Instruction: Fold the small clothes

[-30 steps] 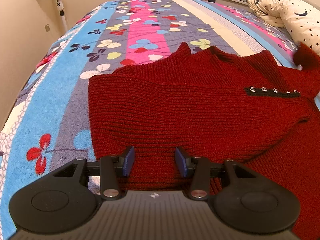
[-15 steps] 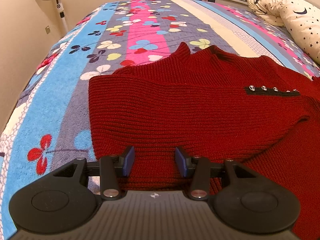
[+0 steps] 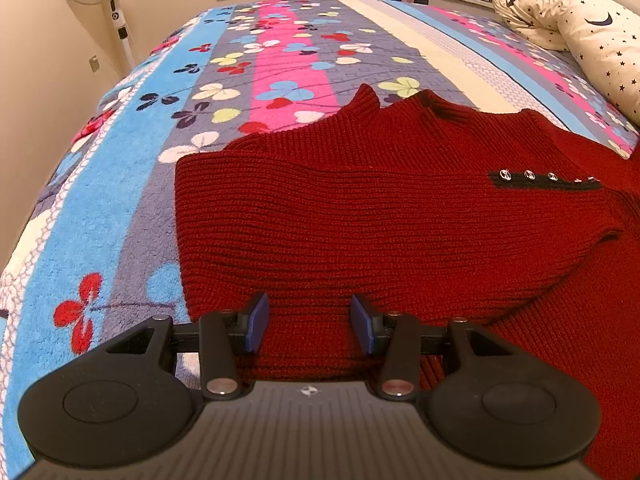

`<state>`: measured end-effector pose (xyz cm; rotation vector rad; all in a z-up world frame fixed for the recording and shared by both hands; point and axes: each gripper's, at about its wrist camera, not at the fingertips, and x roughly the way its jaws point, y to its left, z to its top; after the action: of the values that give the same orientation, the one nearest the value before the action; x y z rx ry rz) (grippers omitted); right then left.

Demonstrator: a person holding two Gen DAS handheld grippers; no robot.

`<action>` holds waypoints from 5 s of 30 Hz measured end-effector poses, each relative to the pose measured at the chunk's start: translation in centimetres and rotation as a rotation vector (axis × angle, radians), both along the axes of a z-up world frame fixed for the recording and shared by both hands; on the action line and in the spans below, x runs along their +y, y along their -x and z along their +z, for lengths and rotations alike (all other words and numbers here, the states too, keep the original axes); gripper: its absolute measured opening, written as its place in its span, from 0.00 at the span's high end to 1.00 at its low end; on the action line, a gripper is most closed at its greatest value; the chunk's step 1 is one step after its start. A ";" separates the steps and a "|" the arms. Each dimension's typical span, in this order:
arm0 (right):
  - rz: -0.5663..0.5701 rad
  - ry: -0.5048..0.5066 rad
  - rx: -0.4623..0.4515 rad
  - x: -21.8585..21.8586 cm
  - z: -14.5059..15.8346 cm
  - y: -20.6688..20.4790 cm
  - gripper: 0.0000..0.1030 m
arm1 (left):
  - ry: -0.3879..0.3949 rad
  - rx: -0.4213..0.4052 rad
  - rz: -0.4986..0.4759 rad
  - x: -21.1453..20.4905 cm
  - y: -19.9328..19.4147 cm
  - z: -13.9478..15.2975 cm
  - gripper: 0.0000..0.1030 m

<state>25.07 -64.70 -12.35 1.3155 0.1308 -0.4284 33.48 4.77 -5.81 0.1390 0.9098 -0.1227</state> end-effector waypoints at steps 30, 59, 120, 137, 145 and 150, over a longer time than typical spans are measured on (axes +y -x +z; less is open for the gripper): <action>0.057 -0.063 -0.236 1.9 0.3 -0.1 0.64 | -0.007 -0.005 0.001 -0.2 -0.2 -0.2 0.51; 0.167 0.718 0.035 12.6 15.0 -2.7 0.87 | 0.017 0.013 0.021 -0.1 -0.4 0.1 0.50; 0.747 0.882 0.591 31.0 5.0 -4.5 0.76 | 0.193 -0.147 0.067 2.4 3.1 2.8 0.66; 0.708 0.879 0.456 26.9 15.2 14.3 0.44 | 0.042 -0.218 0.068 1.8 23.0 7.2 0.23; 0.751 0.878 0.497 24.4 15.2 20.8 0.43 | 0.086 -0.123 0.089 3.9 28.8 6.6 0.60; 0.844 0.792 0.592 22.1 12.6 22.2 0.44 | 0.101 -0.050 0.116 4.8 29.8 5.4 0.73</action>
<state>2.82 -42.64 0.26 0.2509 0.8811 -0.0922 3.66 9.56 -0.42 -0.0044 0.8584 -0.0568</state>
